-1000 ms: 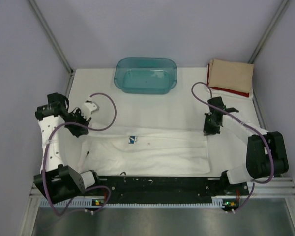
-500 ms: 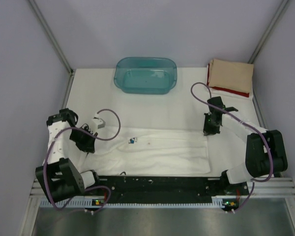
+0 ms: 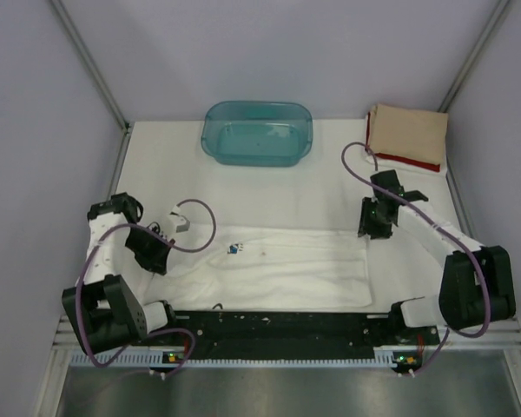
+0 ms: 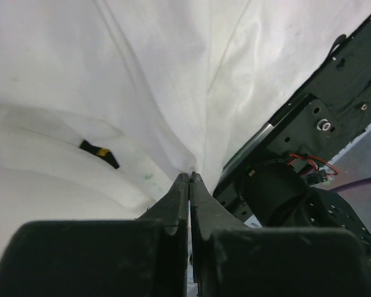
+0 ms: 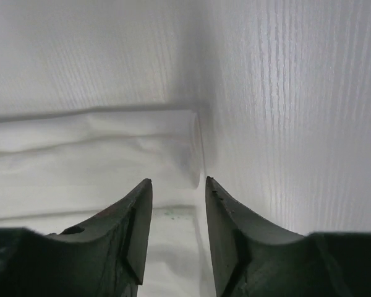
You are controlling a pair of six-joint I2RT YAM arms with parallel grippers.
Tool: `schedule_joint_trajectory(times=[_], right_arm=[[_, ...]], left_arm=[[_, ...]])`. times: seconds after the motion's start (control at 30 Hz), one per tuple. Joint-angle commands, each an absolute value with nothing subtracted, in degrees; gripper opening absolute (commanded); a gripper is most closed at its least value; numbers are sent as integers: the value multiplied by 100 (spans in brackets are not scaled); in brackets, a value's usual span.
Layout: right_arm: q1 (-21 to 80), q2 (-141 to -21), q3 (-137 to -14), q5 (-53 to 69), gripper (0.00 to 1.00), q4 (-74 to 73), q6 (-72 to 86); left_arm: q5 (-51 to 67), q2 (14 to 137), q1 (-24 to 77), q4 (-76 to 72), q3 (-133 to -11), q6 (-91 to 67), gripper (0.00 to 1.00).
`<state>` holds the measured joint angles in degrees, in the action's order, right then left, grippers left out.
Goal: Fold and stack the t-shirts
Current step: Fold the other side of the tshirt into a rectangle
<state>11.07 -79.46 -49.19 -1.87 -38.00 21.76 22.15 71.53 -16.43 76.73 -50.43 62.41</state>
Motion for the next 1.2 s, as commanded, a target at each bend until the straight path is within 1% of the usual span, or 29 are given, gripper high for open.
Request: schedule_joint_trajectory(times=[0.0,0.03,0.1,0.17,0.2,0.23,0.3,0.37,0.43,0.47,0.53,0.63,0.67,0.7,0.73,0.77,0.8,0.87,0.93,1.0,1.07,1.17], right_arm=[[1099,-7402,-5036,-237,47,-4315,2294],[1099,-7235,-5062,-229,50,-4359,2320],[1099,-6927,-5220,-299,51,-4377,2355],[1151,-6777,-5431,-238,51,-4290,2286],[1212,-6802,-5519,-133,48,-4159,2207],[1317,-6916,-5589,-45,44,-4035,2154],[1580,-7354,-5834,139,27,-3903,1996],[1906,-7943,-6177,27,12,-3937,1794],[2135,-8470,-6511,26,3,-3990,1627],[2188,-8699,-6643,52,0,-3982,1609],[2337,-9042,-6828,254,0,-3955,1503],[2522,-9421,-6943,194,0,-3946,1372],[2531,-9491,-6935,185,0,-3955,1362],[2540,-9562,-6917,106,3,-3964,1354],[2540,-9597,-6900,27,10,-3990,1354],[2540,-9624,-6882,-348,19,-4034,1354],[2540,-9641,-6864,-691,26,-4104,1397],[2461,-9615,-6821,-1193,37,-4201,1529],[2216,-9572,-6733,-1239,44,-4201,1695],[1891,-9510,-6601,-1056,45,-4166,1845],[1662,-9431,-6452,-958,45,-4061,1890],[1635,-9247,-6276,-897,43,-3990,1898]], left_arm=[[2224,6891,-1635,8807,-5598,6161,0],[2206,6873,-1635,8807,-5642,6152,0],[2180,6829,-1635,8807,-5695,6135,0],[2162,6812,-1635,8807,-5713,6161,0],[2145,6812,-1626,8807,-5695,6179,0],[2118,6812,-1635,8815,-5661,6205,0],[2022,6855,-1635,8807,-5512,6258,0],[1917,6908,-1635,8807,-5301,6319,0],[1794,6961,-1626,8798,-5002,6424,0],[1723,7004,-1635,8798,-4844,6486,0],[1670,7153,-1635,8772,-4650,6556,0],[1574,7330,-1644,8561,-4605,6443,0],[1556,7347,-1644,8534,-4632,6451,3],[1538,7374,-1635,8552,-4675,6460,10],[1547,7383,-1643,8595,-4780,6486,18],[1556,7383,-1644,8683,-4920,6521,26],[1617,7383,-1644,8779,-5148,6565,30],[1766,7365,-1643,8798,-5736,6504,35],[2081,7487,-1652,8746,-6500,6303,40],[2311,7768,-1661,8265,-7282,5593,45],[2460,8198,-1661,7702,-7575,4995,46],[2522,9041,-1670,7094,-7725,4370,40]])
